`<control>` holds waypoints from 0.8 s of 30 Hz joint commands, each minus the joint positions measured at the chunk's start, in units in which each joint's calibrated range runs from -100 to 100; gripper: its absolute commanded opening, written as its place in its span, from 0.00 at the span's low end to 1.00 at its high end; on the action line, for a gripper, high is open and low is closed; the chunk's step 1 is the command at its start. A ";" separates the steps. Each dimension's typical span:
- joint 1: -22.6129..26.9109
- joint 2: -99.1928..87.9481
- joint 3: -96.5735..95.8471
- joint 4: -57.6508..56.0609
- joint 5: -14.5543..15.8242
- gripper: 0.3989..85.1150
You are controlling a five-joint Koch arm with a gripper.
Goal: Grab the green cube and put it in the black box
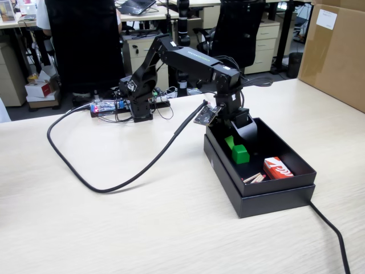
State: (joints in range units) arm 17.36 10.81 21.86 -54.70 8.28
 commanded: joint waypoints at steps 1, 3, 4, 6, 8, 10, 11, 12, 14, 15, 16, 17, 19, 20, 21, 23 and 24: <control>-0.39 -13.85 3.80 -1.58 0.10 0.54; -0.83 -21.77 4.97 -1.58 0.10 0.54; -1.12 -25.78 5.52 -1.58 0.05 0.54; -2.05 -33.01 6.97 -1.58 -0.20 0.54; -3.52 -40.93 6.33 -1.58 -0.54 0.54; -6.06 -53.78 -2.28 -1.24 -0.93 0.54; -6.89 -58.03 -6.36 -0.72 -1.17 0.54; -7.72 -62.16 -10.53 -0.11 -1.66 0.54; -9.38 -70.99 -19.41 2.48 -2.59 0.54; -10.26 -75.24 -24.22 4.12 -2.98 0.54; -11.18 -79.37 -28.66 5.42 -3.52 0.54; -12.06 -83.39 -32.83 5.76 -4.05 0.54; -13.58 -90.96 -41.08 6.02 -4.79 0.54; -14.16 -94.52 -45.07 6.02 -5.13 0.55; -14.75 -97.73 -48.79 6.02 -5.37 0.55; -15.97 -103.12 -55.86 6.02 -6.06 0.57; -16.65 -105.42 -59.03 6.02 -6.35 0.57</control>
State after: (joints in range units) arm 2.08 -87.57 -35.28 -51.06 3.10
